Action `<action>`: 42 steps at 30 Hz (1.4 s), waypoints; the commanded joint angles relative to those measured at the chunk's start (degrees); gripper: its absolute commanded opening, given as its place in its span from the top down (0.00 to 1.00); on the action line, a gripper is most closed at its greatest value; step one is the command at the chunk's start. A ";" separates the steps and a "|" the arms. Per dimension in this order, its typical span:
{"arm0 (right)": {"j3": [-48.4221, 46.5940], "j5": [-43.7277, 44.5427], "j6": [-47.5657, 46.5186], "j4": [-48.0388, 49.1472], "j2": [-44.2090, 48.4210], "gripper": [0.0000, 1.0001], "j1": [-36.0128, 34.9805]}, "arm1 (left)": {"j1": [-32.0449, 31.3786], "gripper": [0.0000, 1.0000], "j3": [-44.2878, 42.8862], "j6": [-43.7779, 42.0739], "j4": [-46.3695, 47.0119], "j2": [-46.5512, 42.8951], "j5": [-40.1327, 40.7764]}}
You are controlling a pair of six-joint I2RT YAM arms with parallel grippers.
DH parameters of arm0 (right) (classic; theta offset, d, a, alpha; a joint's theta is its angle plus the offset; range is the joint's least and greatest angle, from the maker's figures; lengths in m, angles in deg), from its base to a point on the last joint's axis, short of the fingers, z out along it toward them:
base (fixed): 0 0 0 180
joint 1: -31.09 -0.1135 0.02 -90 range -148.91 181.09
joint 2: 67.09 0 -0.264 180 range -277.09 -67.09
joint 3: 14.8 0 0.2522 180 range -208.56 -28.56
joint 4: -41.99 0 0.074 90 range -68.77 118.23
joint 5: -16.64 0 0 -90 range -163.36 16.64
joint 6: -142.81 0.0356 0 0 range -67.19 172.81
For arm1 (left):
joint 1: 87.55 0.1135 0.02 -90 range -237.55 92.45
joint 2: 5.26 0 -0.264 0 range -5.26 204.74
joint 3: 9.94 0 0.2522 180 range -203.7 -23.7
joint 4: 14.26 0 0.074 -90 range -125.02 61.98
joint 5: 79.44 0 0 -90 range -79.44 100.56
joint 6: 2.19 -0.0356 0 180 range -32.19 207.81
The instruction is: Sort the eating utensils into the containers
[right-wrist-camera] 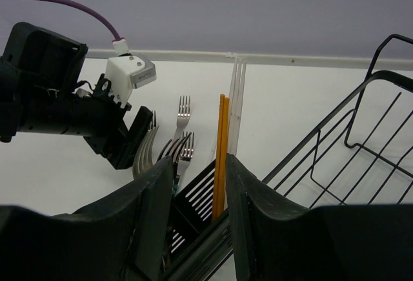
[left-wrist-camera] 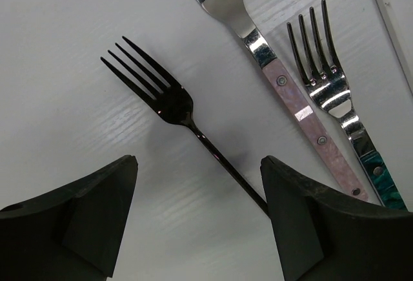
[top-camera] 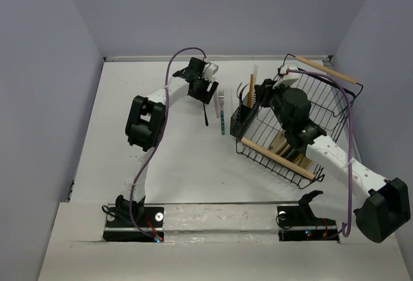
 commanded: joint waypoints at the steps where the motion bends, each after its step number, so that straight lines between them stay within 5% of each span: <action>1: 0.60 0.04 -1.37 1.07 1.49 0.56 0.08 | -0.58 0.12 -3.47 0.95 -2.21 1.86 1.74; 7: 1.66 0.83 -1.46 0.98 2.72 0.56 0.08 | -0.58 0.23 -5.67 1.91 -3.79 4.94 2.10; 23: 2.36 1.36 -1.90 -0.07 5.97 0.56 0.08 | 3.28 1.00 4.34 4.73 1.82 -0.68 1.22; 29: 1.75 -0.13 -2.07 -2.18 6.85 0.56 0.08 | 5.48 1.00 9.44 4.73 4.12 -5.69 -1.76; 42: -2.82 -14.36 1.08 -6.31 6.06 0.55 0.08 | 7.50 1.00 18.50 3.23 10.71 -31.59 -8.52</action>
